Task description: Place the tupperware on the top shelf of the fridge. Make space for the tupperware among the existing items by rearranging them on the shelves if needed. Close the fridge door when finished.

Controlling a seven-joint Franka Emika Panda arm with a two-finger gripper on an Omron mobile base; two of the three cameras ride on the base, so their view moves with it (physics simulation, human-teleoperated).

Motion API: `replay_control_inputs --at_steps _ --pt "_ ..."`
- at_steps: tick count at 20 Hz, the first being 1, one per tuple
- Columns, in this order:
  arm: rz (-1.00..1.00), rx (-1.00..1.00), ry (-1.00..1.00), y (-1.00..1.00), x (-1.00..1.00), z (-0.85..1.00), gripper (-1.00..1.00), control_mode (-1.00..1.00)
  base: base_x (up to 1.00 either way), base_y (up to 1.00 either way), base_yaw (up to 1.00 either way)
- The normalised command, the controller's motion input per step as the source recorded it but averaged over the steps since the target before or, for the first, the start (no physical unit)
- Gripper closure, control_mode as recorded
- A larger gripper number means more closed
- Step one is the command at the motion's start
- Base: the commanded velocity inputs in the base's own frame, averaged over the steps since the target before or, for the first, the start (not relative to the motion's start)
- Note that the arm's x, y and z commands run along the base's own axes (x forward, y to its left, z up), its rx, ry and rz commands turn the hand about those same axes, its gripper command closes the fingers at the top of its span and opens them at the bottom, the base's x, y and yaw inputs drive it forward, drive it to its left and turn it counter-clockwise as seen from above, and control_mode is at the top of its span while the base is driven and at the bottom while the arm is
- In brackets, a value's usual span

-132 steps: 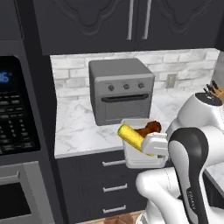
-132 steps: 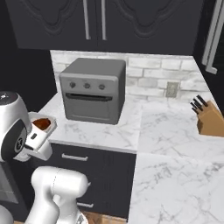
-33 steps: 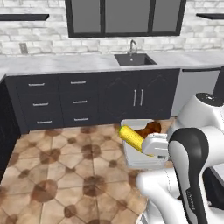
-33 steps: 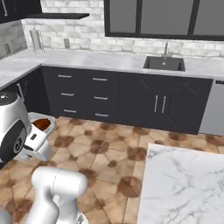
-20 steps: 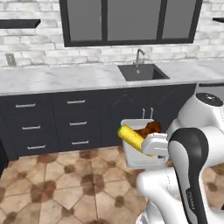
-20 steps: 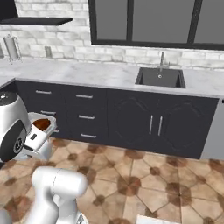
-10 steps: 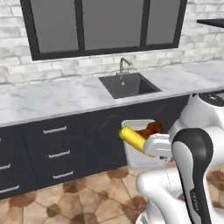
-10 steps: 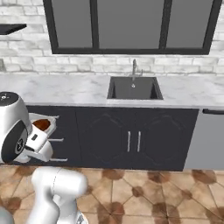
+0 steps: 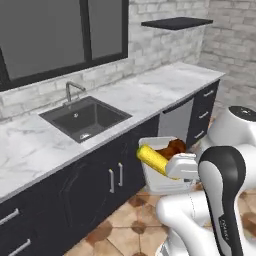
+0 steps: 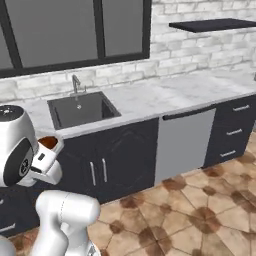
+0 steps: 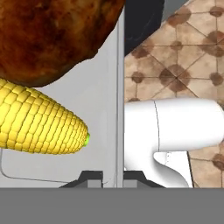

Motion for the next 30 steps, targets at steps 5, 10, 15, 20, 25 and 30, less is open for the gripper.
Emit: replay_control_inputs --at_steps 5,10,15,20,25,30 --pt "0.00 0.00 0.00 0.00 0.00 0.00 1.00 1.00 0.28 0.09 -0.86" --pt "0.00 0.00 0.00 0.00 0.00 0.00 1.00 1.00 0.25 0.05 -0.86" --pt "0.00 0.00 0.00 0.00 0.00 0.00 1.00 1.00 0.30 -0.36 -0.73" --pt "0.00 0.00 0.00 0.00 0.00 0.00 1.00 1.00 0.94 -0.26 -0.38" --pt "0.00 0.00 0.00 0.00 0.00 0.00 1.00 1.00 1.00 -0.17 -0.20" --pt "0.00 0.00 0.00 0.00 0.00 0.00 1.00 1.00 1.00 -0.15 -0.18"
